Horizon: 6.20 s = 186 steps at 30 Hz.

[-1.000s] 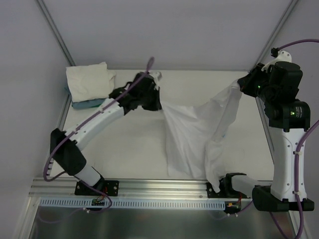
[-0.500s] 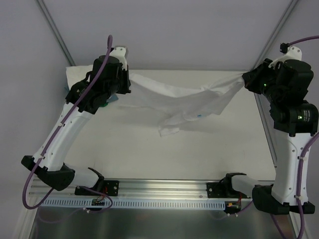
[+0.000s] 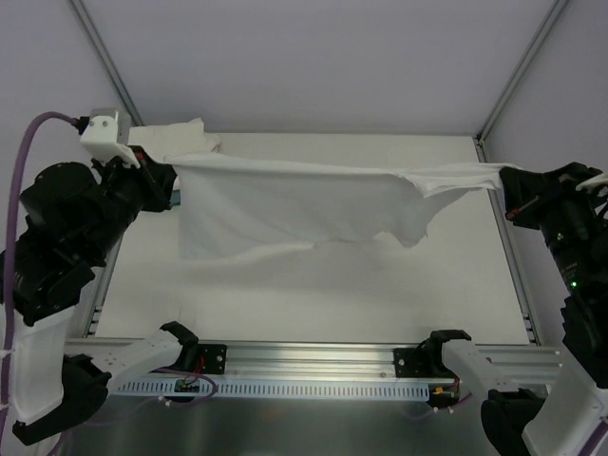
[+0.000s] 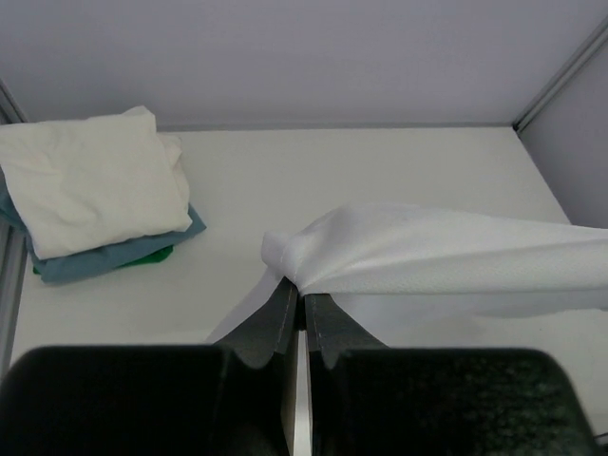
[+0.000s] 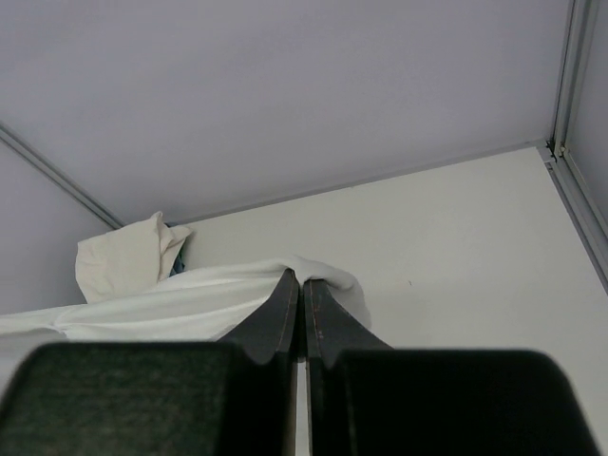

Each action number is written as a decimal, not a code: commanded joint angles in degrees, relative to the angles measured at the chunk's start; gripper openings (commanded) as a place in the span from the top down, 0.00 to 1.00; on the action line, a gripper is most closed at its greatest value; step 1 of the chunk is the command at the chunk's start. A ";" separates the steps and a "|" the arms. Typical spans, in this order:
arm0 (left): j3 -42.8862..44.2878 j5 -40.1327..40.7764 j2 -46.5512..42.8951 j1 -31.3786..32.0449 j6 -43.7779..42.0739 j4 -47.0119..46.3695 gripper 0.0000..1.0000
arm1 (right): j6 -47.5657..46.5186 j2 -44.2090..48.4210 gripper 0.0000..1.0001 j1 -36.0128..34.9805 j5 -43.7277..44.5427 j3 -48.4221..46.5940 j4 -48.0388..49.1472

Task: Fold and stack the t-shirts
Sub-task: Flatten out the tshirt

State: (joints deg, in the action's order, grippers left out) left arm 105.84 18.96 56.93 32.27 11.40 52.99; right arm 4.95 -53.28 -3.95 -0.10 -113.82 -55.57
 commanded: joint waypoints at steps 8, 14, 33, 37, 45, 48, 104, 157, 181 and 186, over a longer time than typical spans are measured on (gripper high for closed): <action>-2.13 -6.56 -4.28 0.16 3.46 -1.22 1.00 | 2.08 3.18 1.00 0.34 -1.48 1.23 0.46; -6.69 -9.29 -2.88 0.16 1.96 -6.40 1.00 | 2.70 -0.15 1.00 0.25 -3.06 6.57 3.62; -21.12 -5.78 30.51 -2.91 -3.48 -32.58 1.00 | 2.70 -36.68 1.00 0.43 -9.30 20.67 29.28; -18.05 -3.15 37.97 -5.37 -6.03 -37.25 1.00 | 2.43 -46.97 1.00 0.52 -11.23 13.74 32.71; -12.24 4.07 45.99 -10.55 -9.90 -41.83 1.00 | 4.71 -62.64 1.00 1.13 -13.26 -3.06 34.83; -10.67 3.02 45.12 -11.00 -10.43 -41.66 1.00 | 6.03 -63.71 1.00 1.48 -14.22 -6.24 35.09; -26.03 -11.93 5.02 -10.47 -9.12 -30.31 1.00 | 0.58 -24.05 1.00 -0.19 -8.42 14.93 27.35; -32.01 12.53 38.63 -11.61 -4.85 -53.72 0.01 | 1.28 -51.08 0.00 3.77 -17.48 19.13 43.62; -46.08 -17.11 32.89 -11.97 15.93 -19.41 0.01 | 0.50 -16.76 0.00 -2.03 -15.02 65.66 26.74; -43.27 -17.64 37.72 -11.88 16.46 -24.43 0.01 | 1.55 -24.58 0.01 -3.35 -16.85 62.33 28.50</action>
State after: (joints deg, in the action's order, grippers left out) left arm 58.81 3.36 93.65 20.88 26.11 31.24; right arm 6.57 -74.15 -6.31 -15.68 -48.38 -28.10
